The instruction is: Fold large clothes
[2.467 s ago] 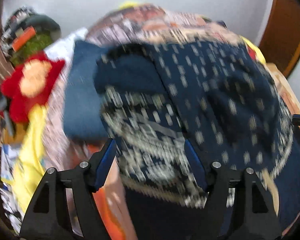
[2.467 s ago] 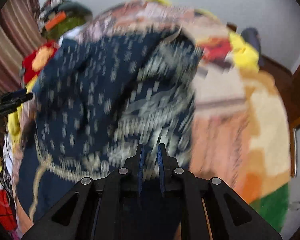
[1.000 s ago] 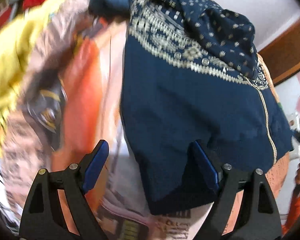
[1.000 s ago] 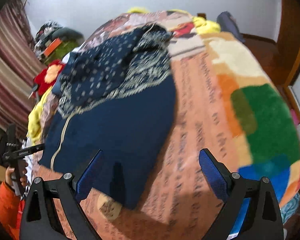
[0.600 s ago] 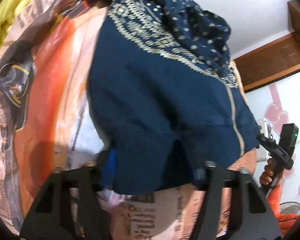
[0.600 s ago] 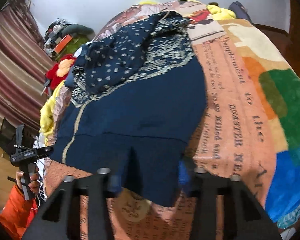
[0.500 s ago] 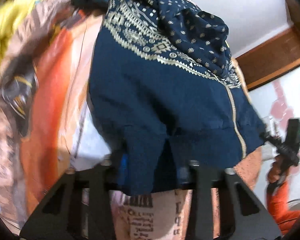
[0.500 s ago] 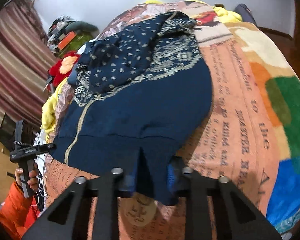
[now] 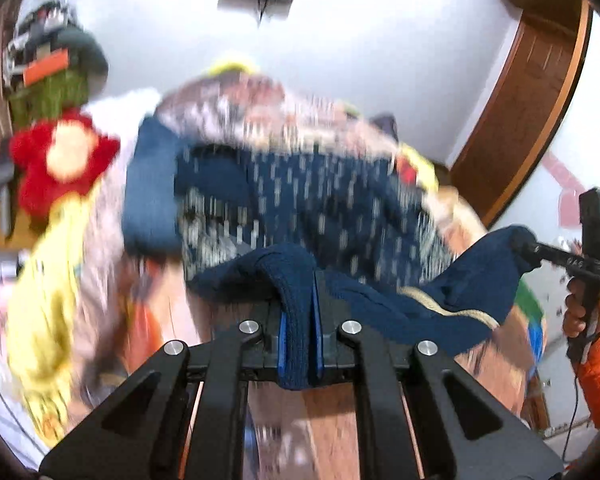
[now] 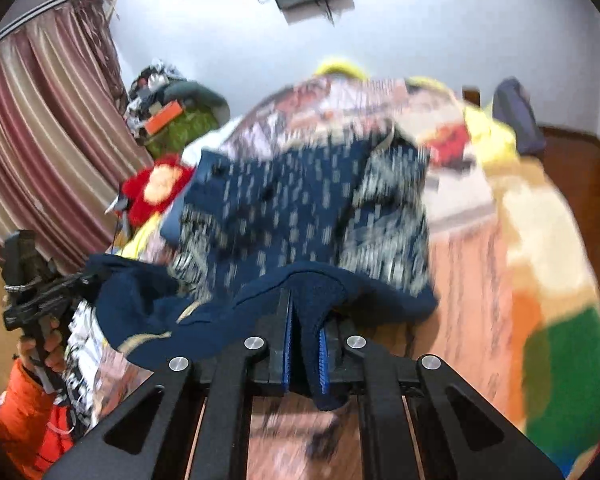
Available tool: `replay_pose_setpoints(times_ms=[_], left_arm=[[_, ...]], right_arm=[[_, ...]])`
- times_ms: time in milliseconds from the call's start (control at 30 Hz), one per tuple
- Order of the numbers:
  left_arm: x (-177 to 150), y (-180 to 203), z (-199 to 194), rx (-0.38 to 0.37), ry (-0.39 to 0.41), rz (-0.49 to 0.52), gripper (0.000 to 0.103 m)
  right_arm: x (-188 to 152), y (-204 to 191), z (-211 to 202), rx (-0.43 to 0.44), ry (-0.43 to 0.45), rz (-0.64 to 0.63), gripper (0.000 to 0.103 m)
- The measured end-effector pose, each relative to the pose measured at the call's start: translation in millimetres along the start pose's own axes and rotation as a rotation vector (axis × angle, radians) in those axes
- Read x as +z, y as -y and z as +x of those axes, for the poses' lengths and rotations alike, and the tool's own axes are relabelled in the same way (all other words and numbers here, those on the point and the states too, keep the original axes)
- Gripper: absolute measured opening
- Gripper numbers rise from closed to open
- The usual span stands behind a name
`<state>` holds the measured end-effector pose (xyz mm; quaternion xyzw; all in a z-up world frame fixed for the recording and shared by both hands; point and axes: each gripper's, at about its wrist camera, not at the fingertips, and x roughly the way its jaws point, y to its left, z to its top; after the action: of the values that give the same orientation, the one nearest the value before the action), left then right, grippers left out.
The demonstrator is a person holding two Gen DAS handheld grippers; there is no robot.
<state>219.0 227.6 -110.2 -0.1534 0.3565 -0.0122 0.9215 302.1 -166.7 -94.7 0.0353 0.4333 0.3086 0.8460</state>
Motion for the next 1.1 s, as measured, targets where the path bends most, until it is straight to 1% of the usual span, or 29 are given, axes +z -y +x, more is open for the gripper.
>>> replay_pose_setpoints(times_ms=[67, 133, 200, 333, 433, 500, 600, 733, 833, 900, 933, 967, 1000, 1033, 1067, 1100], left_arm=[[28, -5, 3, -0.018, 0.051, -0.006, 0.009], [51, -7, 11, -0.002, 0.074, 0.001, 0.009], [75, -10, 30, 0.023, 0.094, 0.011, 0.009], [115, -29, 80, 0.062, 0.085, -0.033, 0.009], [135, -48, 125, 0.101, 0.056, -0.068, 0.009], [143, -57, 157, 0.131, 0.022, -0.084, 0.009], [142, -72, 204, 0.186, -0.04, -0.083, 0.009], [131, -90, 254, 0.246, -0.128, -0.084, 0.011], [121, -100, 272, 0.274, -0.152, -0.082, 0.014], [119, -104, 273, 0.269, -0.151, -0.096, 0.016], [119, -105, 272, 0.267, -0.153, -0.099, 0.016], [120, -105, 270, 0.274, -0.161, -0.093, 0.017], [121, -104, 269, 0.282, -0.168, -0.088, 0.017], [124, -102, 266, 0.282, -0.173, -0.084, 0.018], [127, -100, 263, 0.277, -0.178, -0.083, 0.018], [131, -98, 257, 0.27, -0.176, -0.075, 0.018]], right_arm=[[27, 3, 4, -0.014, 0.036, -0.013, 0.007], [54, 6, 14, -0.027, 0.066, -0.026, 0.007], [78, 10, 26, -0.04, 0.085, -0.03, 0.007], [128, 23, 66, -0.071, 0.104, -0.013, 0.007], [158, 38, 109, -0.097, 0.084, 0.015, 0.007], [172, 51, 145, -0.115, 0.047, 0.034, 0.007], [179, 69, 193, -0.139, -0.011, 0.058, 0.007], [176, 92, 242, -0.18, -0.067, 0.067, 0.008], [171, 109, 253, -0.156, -0.061, 0.088, 0.008], [172, 117, 249, -0.13, -0.055, 0.102, 0.008], [173, 122, 245, -0.134, -0.054, 0.107, 0.008], [176, 128, 239, -0.183, -0.044, 0.107, 0.008], [178, 133, 231, -0.28, -0.03, 0.099, 0.008], [180, 139, 221, -0.401, -0.015, 0.085, 0.008], [182, 146, 212, -0.461, -0.008, 0.075, 0.008], [183, 154, 202, -0.459, -0.009, 0.082, 0.008]])
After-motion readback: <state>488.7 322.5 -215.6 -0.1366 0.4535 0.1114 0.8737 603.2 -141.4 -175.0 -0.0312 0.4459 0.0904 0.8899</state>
